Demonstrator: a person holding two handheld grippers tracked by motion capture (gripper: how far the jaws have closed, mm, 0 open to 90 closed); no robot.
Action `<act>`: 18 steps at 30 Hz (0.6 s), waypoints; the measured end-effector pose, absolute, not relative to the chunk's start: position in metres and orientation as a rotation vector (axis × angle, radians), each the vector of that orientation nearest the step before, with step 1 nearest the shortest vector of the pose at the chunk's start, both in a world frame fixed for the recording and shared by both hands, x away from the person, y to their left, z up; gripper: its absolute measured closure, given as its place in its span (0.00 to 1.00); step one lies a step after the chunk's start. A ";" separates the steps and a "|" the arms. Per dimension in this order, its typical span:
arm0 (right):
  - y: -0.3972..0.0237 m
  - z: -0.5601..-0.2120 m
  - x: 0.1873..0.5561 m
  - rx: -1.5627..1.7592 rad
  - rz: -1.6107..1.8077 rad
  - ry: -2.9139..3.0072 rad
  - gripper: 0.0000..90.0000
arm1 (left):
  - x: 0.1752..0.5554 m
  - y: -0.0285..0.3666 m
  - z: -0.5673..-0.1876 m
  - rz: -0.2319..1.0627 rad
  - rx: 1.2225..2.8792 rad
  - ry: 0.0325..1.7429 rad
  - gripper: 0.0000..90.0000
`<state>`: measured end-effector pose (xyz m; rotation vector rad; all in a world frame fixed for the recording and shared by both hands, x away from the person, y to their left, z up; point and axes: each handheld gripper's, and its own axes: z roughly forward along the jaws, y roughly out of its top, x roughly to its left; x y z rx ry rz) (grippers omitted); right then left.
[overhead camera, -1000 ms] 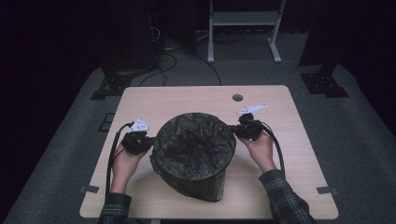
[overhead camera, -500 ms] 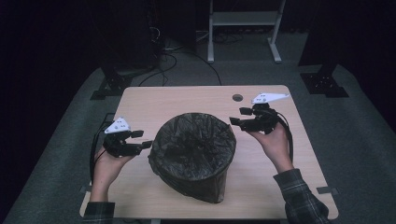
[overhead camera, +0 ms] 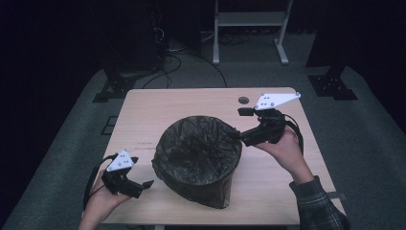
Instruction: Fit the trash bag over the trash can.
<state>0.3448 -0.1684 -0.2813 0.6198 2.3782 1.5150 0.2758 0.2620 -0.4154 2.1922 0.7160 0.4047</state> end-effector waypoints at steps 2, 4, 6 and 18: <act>-0.160 -0.279 0.342 0.577 1.509 2.391 0.11 | 0.272 0.260 -0.424 0.398 2.195 0.679 0.00; -0.152 -0.277 0.340 0.540 1.499 2.408 0.11 | 0.271 0.259 -0.431 0.386 2.193 0.668 0.00; -0.144 -0.278 0.340 0.502 1.478 2.447 0.11 | 0.269 0.256 -0.440 0.381 2.182 0.657 0.00; -0.092 -0.303 0.344 0.363 1.279 2.669 0.11 | 0.275 0.239 -0.478 0.337 2.267 0.633 0.00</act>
